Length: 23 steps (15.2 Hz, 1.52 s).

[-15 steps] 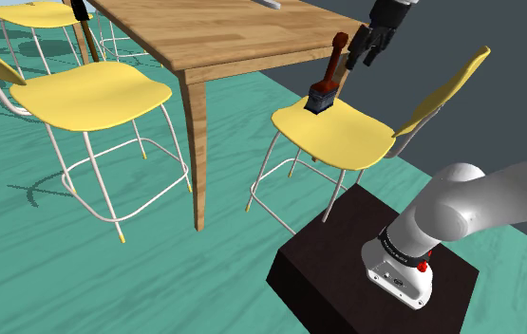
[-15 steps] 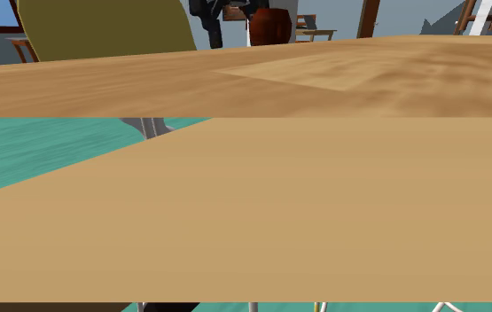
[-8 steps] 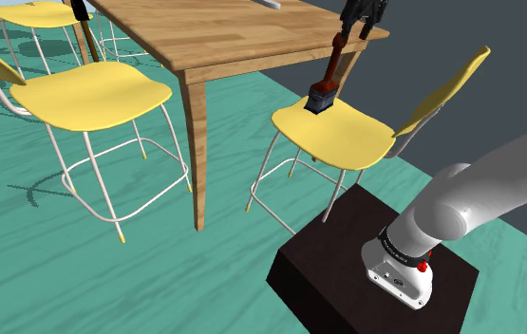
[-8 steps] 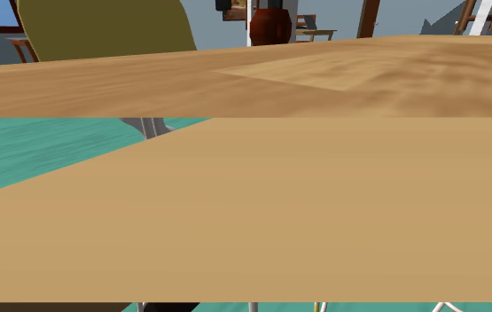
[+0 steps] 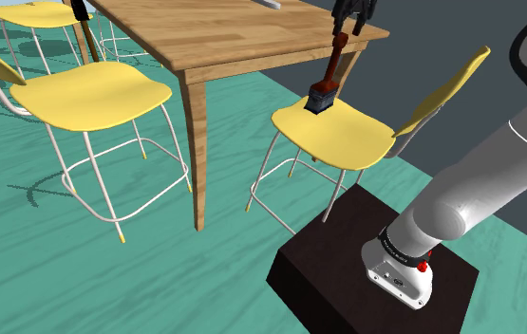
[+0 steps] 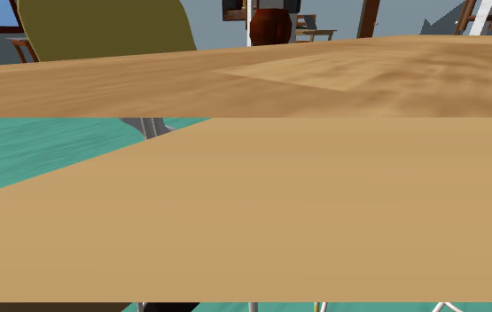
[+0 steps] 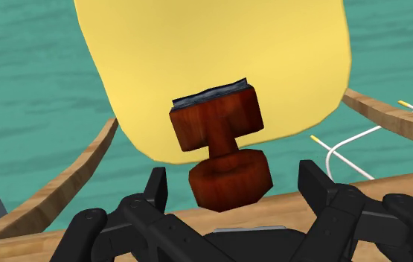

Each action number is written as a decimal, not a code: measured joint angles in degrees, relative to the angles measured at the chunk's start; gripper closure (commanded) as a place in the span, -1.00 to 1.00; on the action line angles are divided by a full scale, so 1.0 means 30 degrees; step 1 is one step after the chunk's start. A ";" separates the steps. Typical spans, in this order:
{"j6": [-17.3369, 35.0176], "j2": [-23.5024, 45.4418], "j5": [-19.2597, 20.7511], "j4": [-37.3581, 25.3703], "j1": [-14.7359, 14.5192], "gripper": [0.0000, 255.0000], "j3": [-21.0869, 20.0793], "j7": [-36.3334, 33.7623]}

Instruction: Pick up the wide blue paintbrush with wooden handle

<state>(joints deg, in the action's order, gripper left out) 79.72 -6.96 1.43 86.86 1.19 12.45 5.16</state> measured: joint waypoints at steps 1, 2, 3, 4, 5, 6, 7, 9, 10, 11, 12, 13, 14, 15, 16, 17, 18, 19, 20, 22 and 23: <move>0.0334 -0.0158 0.0036 0.0491 0.0011 -1.00 0.0005 0.0009; 0.0577 -0.0268 0.0057 0.0843 0.0009 -1.00 -0.0004 -0.0012; 0.0815 -0.0388 0.0081 0.1199 0.0005 -1.00 -0.0017 -0.0034; 0.0928 -0.0405 0.0083 0.1328 0.0003 -1.00 -0.0020 -0.0043; 0.0983 -0.0406 0.0084 0.1384 0.0005 1.00 -0.0017 -0.0038; 0.1010 -0.0407 0.0081 0.1408 0.0006 1.00 -0.0016 -0.0037; 0.1025 -0.0414 0.0094 0.1411 0.0012 1.00 -0.0009 -0.0037; 0.1039 -0.0424 0.0096 0.1429 0.0014 1.00 -0.0007 -0.0035; 0.1043 -0.0428 0.0097 0.1435 0.0014 1.00 -0.0007 -0.0036; 0.1052 -0.0436 0.0098 0.1446 0.0015 1.00 -0.0006 -0.0036; 0.1059 -0.0441 0.0099 0.1454 0.0016 1.00 -0.0005 -0.0034; 0.1060 -0.0443 0.0099 0.1456 0.0017 1.00 -0.0004 -0.0031; 0.1061 -0.0444 0.0100 0.1457 0.0017 1.00 -0.0004 -0.0033; 0.1047 -0.0431 0.0101 0.1436 0.0014 1.00 -0.0006 -0.0041; 0.0901 -0.0356 0.0082 0.1239 0.0012 1.00 -0.0001 -0.0024; 0.0674 -0.0248 0.0058 0.0920 0.0007 1.00 0.0000 -0.0016; 0.0413 -0.0095 0.0026 0.0513 0.0003 1.00 0.0005 -0.0006; 0.0153 -0.0004 0.0008 0.0167 0.0008 1.00 0.0016 0.0018; -0.0136 0.0181 -0.0030 -0.0304 0.0015 1.00 0.0036 0.0049; -0.0723 0.0413 -0.0076 -0.1118 0.0023 1.00 0.0058 0.0092; -0.0974 0.0555 -0.0108 -0.1510 0.0021 1.00 0.0062 0.0092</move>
<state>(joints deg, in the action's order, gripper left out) 76.79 -5.30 1.10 82.33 1.26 12.63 5.43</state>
